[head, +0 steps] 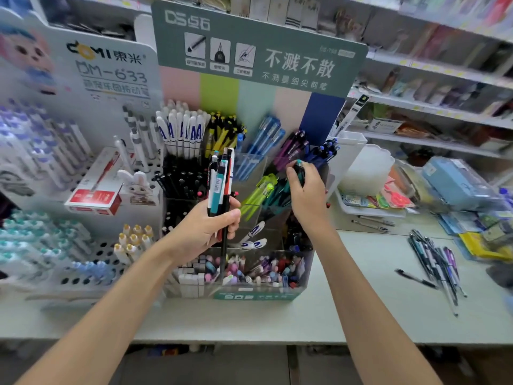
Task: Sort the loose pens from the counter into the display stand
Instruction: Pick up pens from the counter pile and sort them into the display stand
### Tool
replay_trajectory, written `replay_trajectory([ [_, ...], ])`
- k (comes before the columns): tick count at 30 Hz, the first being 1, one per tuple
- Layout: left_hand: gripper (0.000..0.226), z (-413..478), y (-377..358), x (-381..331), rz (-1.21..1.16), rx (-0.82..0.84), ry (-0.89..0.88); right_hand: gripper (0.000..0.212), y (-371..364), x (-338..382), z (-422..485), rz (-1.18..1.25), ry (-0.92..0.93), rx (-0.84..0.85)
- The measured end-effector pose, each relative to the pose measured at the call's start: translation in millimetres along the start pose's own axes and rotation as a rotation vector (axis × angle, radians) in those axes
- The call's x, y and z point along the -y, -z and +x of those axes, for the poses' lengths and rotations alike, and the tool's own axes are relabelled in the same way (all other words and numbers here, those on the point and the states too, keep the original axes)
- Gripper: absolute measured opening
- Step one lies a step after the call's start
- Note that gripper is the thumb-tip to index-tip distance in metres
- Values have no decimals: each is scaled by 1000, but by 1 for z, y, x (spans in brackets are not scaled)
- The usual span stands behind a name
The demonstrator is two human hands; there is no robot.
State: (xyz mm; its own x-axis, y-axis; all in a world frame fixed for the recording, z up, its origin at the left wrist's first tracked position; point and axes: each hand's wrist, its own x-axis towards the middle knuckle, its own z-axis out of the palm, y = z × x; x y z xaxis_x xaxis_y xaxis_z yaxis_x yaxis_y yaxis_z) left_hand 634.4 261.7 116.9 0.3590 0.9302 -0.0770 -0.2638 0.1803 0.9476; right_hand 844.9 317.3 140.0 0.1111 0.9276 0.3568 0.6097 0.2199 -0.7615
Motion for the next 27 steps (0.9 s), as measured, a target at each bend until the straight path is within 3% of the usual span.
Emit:
replay_trajectory([
  [4, 16, -1, 1, -2, -8, -16, 5, 28, 9, 14, 10, 43, 7, -60],
  [9, 4, 2, 0, -3, 5, -28, -1, 32, 9, 16, 12, 3, 5, 102],
  [11, 4, 2, 0, -4, 4, -23, -10, 30, 14, 12, 11, -39, 43, 25],
  [16, 20, 0, 1, -7, -18, 38, 16, 20, 28, 10, 11, 130, 12, -230],
  [18, 20, 0, 1, -6, 10, 48, 15, 14, 23, 7, 9, 82, 0, -152],
  [21, 24, 1, -1, -6, -1, 74, 23, 24, 12, 4, 3, -62, -14, 3],
  [25, 25, -2, 2, -8, -51, 103, 51, 19, 8, 2, 0, -13, -12, -46],
  [27, 19, -3, 5, -9, -73, 110, 43, 19, 4, -1, 0, -141, 15, 39],
])
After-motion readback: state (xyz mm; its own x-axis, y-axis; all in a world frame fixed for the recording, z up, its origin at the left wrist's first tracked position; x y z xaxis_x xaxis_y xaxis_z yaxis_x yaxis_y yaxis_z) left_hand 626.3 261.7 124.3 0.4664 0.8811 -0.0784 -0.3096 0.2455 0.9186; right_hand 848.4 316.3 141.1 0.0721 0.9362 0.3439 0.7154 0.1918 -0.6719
